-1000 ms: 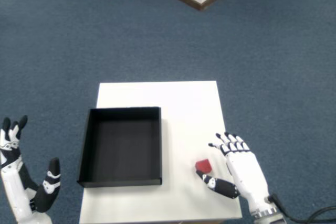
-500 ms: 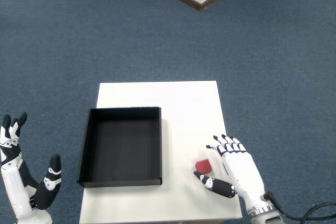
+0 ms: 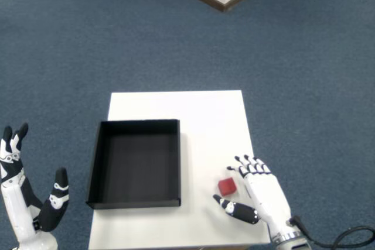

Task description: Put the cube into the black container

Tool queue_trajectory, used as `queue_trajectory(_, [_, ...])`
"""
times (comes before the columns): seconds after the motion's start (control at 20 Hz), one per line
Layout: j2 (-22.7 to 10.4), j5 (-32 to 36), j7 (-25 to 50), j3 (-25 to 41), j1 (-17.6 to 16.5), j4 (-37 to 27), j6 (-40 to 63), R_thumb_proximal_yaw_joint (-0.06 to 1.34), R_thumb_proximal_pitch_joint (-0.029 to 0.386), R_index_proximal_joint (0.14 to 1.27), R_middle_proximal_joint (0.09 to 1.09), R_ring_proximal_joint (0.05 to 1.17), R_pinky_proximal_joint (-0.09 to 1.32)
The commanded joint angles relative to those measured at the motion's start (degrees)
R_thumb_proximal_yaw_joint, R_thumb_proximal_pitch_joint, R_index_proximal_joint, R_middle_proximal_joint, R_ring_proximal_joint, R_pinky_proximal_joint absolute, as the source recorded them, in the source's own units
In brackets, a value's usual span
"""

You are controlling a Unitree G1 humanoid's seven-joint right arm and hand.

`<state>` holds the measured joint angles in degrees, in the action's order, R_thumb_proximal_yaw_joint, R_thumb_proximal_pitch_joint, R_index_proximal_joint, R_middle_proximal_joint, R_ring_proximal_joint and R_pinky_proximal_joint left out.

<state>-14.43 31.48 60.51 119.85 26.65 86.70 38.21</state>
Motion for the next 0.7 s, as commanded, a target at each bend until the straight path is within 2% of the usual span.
queue_trajectory(0.05, [-0.71,1.03,1.88,-0.62,2.96,0.35,-1.08,0.48,-0.017,0.44,0.16,0.13,-0.06])
queue_trajectory(0.3, [-0.41,0.70,1.16,-0.31,3.72,-0.61,-2.35,0.47,-0.017,0.44,0.16,0.12,-0.06])
queue_trajectory(0.5, [-0.90,0.68,-0.09,-0.25,2.93,-1.30,-4.38,0.46,-0.017,0.45,0.16,0.12,-0.06])
queue_trajectory(0.7, [-1.01,0.87,-1.20,-0.39,3.93,-1.60,-6.10,0.46,-0.017,0.44,0.16,0.13,-0.05])
